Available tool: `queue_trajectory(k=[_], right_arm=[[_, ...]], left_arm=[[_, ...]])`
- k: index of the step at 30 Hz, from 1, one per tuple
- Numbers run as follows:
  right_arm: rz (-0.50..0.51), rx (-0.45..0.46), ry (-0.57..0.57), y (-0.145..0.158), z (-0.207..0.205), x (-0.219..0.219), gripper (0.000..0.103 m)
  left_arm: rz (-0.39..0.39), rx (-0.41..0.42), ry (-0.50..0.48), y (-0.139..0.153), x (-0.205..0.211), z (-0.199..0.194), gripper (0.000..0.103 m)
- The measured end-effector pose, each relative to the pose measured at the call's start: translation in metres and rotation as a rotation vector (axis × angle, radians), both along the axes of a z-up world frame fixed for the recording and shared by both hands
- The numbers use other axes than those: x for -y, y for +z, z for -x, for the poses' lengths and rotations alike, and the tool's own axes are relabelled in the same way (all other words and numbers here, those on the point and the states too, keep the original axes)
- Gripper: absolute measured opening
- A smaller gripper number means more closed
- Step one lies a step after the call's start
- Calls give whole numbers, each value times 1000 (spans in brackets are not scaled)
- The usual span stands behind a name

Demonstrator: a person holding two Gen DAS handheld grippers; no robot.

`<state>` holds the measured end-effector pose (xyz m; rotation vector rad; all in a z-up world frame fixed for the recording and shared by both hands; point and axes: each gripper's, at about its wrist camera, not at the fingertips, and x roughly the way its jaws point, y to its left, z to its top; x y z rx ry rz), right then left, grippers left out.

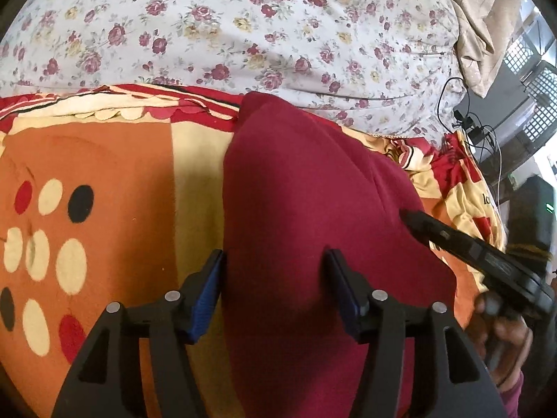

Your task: Fold small clothes

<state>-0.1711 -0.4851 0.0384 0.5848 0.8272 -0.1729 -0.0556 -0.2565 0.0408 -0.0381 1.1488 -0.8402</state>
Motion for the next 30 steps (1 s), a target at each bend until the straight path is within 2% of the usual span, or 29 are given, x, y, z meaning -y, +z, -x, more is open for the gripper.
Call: queue_trajectory(k=[2, 4, 5, 6, 7, 12, 15, 16, 17, 18, 20, 22, 25, 27, 28, 30], right_arm=[[-29, 11, 34, 5, 8, -10, 57], [-21, 5, 62, 6, 14, -22, 58], [13, -21, 75, 3, 15, -28, 53], [29, -30, 78, 1, 17, -29, 24], [35, -31, 92, -3, 20, -30, 20], [46, -16, 79, -22, 43, -31, 18], [28, 4, 78, -17, 43, -27, 20], [18, 38, 73, -12, 44, -24, 24], [19, 53, 62, -9, 44, -22, 42], [40, 56, 31, -6, 46, -19, 68], [62, 70, -15, -5, 48, -10, 89], [31, 47, -28, -13, 43, 2, 90], [-78, 41, -28, -32, 32, 15, 90], [-149, 64, -3, -41, 23, 17, 90], [-151, 73, 23, -43, 17, 14, 90], [-89, 58, 47, -42, 9, 3, 90]], left_arm=[[-4, 4, 3, 1, 0, 1, 49], [-9, 7, 7, 1, 1, 2, 49], [-10, 7, 8, 1, 0, 2, 49], [-8, 5, 5, 2, 0, 3, 49], [-9, 6, -1, 2, 0, 4, 49], [-17, 8, -50, 5, 3, 6, 52], [-22, -13, -59, 4, 4, 2, 53], [-21, -27, -64, 3, 4, -1, 55], [-19, -42, -72, 1, 5, -3, 58], [-14, -61, -84, -2, 5, -6, 59], [-4, -87, -101, -7, 7, -11, 64], [12, -124, -122, -14, 10, -15, 67], [35, -191, -136, -24, 15, -20, 73], [41, -195, -139, -25, 15, -20, 73], [39, -189, -143, -24, 15, -19, 73], [35, -180, -144, -23, 15, -17, 73]])
